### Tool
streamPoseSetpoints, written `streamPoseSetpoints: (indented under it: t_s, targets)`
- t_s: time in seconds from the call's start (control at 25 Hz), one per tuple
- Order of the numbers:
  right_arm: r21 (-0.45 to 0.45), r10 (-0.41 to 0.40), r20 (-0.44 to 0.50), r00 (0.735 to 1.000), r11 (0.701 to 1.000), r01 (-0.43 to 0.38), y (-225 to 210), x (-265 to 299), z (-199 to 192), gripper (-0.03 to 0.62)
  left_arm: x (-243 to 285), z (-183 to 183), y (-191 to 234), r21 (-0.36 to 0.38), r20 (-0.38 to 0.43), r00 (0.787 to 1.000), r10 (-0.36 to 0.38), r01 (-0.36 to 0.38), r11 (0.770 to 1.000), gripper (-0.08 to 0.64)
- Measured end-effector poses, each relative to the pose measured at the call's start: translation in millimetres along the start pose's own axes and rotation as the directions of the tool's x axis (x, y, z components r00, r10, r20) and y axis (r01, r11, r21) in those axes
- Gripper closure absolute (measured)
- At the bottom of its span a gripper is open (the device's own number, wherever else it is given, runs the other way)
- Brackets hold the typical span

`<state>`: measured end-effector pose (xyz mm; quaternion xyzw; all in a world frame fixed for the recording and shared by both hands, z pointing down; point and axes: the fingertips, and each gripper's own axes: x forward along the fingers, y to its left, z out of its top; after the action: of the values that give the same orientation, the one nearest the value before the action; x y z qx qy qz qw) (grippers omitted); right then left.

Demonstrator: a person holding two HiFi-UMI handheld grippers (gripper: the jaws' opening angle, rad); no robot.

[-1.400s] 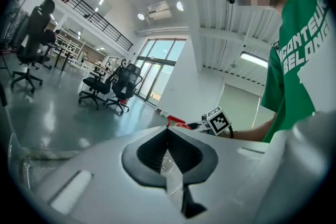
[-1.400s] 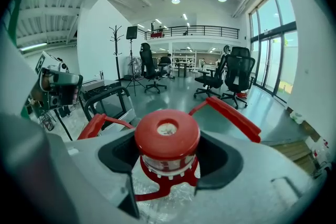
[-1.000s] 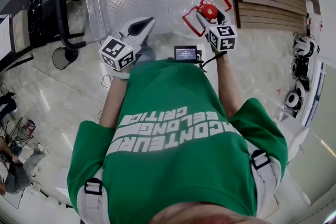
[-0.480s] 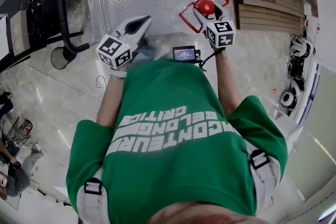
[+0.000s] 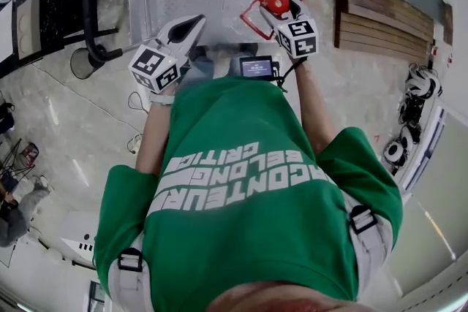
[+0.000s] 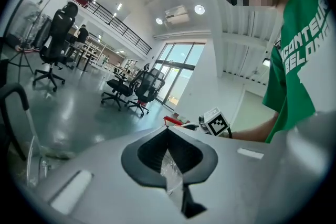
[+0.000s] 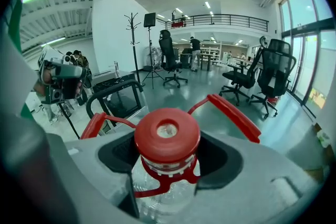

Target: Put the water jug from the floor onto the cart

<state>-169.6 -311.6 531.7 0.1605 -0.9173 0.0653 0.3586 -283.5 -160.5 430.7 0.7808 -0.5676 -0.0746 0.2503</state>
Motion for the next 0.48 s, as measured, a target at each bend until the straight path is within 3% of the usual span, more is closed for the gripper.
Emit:
streamPoseSetpoints:
  t_s: [0.48]
  targets:
    - [-0.113,0.132,-0.074,0.988,0.984,-0.140,-10.2,42.5,-10.9,0.290,30.0,-11.1,-19.8,-0.040,0.003,0.997,0.071,-0.070,0.997,0.549]
